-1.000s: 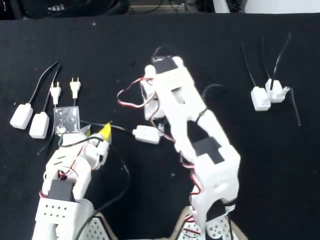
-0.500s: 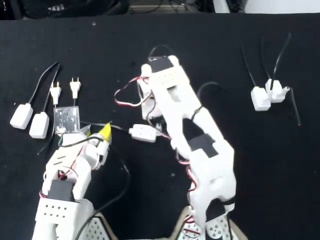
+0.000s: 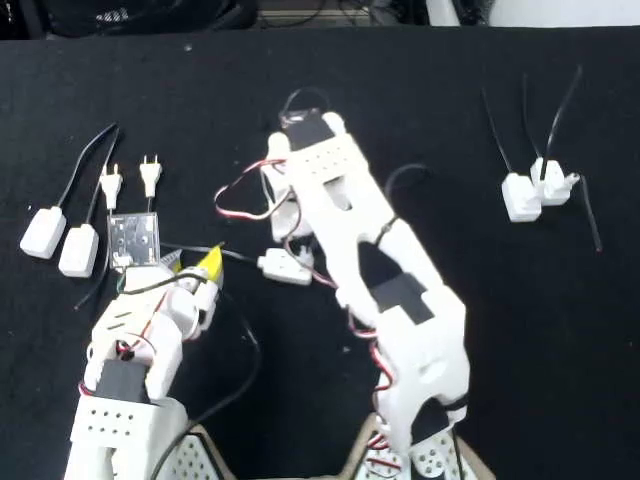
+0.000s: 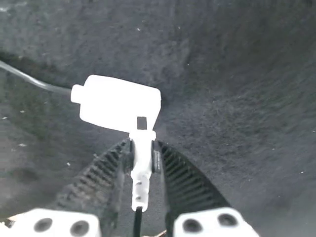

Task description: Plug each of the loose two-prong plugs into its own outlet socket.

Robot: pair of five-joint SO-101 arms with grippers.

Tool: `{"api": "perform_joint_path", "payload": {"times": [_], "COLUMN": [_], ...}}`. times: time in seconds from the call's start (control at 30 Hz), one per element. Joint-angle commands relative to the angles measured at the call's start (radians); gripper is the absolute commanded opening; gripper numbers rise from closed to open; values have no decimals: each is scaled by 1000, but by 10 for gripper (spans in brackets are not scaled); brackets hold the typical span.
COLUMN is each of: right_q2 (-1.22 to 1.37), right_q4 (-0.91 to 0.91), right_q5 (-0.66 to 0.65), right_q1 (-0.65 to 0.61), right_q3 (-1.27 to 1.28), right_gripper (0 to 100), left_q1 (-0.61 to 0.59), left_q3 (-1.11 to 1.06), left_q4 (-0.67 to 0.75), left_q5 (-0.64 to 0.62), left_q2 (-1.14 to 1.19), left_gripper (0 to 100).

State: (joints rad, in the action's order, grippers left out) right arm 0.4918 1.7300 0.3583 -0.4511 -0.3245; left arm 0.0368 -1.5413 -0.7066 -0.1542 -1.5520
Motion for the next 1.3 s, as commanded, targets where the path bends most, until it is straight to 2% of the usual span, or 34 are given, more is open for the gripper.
{"api": "perform_joint_path", "payload": {"times": [0.0,0.67,0.93,1.27], "right_q2": [16,64,179,137], "right_q4": [31,25,28,35], "right_q5": [15,58,58,17], "right_q1": [-14,-11,-3,-6], "right_q3": [-36,-85,-137,-116], "right_gripper": [11,11,11,10], "left_q1": [-2,-2,-2,-2], "left_q3": [13,13,13,13], "left_q4": [18,17,18,18], "left_q5": [-11,-11,-11,-11], "left_q2": [-9,-9,-9,-9], "left_gripper": [188,188,188,188]}}
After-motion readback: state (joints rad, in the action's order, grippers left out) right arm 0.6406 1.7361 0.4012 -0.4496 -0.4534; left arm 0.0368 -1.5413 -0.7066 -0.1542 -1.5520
